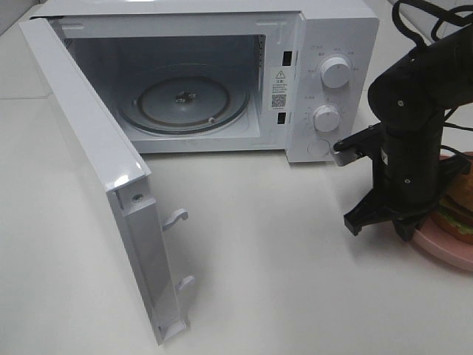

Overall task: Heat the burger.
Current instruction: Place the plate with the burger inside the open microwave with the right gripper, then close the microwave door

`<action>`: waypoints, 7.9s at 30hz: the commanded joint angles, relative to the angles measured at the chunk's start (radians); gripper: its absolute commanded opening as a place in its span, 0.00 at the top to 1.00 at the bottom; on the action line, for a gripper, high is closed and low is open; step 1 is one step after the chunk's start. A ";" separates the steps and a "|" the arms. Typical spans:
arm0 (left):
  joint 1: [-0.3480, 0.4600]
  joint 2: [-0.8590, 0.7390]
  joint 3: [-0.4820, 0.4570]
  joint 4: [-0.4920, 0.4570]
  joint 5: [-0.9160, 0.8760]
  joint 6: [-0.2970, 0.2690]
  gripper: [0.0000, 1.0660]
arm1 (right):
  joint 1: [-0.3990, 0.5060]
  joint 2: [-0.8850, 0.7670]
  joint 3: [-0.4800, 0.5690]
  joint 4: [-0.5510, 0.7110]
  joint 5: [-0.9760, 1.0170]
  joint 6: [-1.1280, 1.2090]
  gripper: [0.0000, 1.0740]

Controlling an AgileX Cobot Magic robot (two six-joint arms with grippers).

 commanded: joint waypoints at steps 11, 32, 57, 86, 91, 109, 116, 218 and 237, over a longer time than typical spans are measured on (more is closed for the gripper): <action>0.003 -0.021 0.002 -0.005 -0.013 -0.001 1.00 | 0.193 -0.168 0.145 -0.153 0.022 0.063 1.00; 0.003 -0.021 0.002 -0.005 -0.013 -0.001 1.00 | 0.562 -0.385 0.274 -0.173 0.007 -0.118 1.00; 0.003 -0.021 0.002 -0.005 -0.013 -0.001 1.00 | 0.574 -0.385 0.274 -0.183 -0.134 -0.486 1.00; 0.003 -0.021 0.002 -0.005 -0.013 -0.001 1.00 | 0.507 -0.385 0.274 -0.271 -0.417 -0.893 1.00; 0.003 -0.021 0.002 -0.005 -0.013 -0.001 1.00 | 0.453 -0.385 0.274 -0.268 -0.501 -1.023 1.00; 0.003 -0.021 0.002 -0.005 -0.013 -0.001 1.00 | 0.328 -0.270 0.151 0.052 -0.582 -1.530 1.00; 0.003 -0.021 0.002 -0.005 -0.013 -0.001 1.00 | 0.327 -0.208 0.088 0.115 -0.583 -1.625 1.00; 0.003 -0.021 0.002 -0.005 -0.013 -0.001 1.00 | 0.298 0.369 -0.878 0.196 -0.047 -0.453 0.36; 0.003 -0.021 0.002 -0.005 -0.013 -0.001 1.00 | 0.298 0.300 -0.878 0.338 0.220 -0.273 0.36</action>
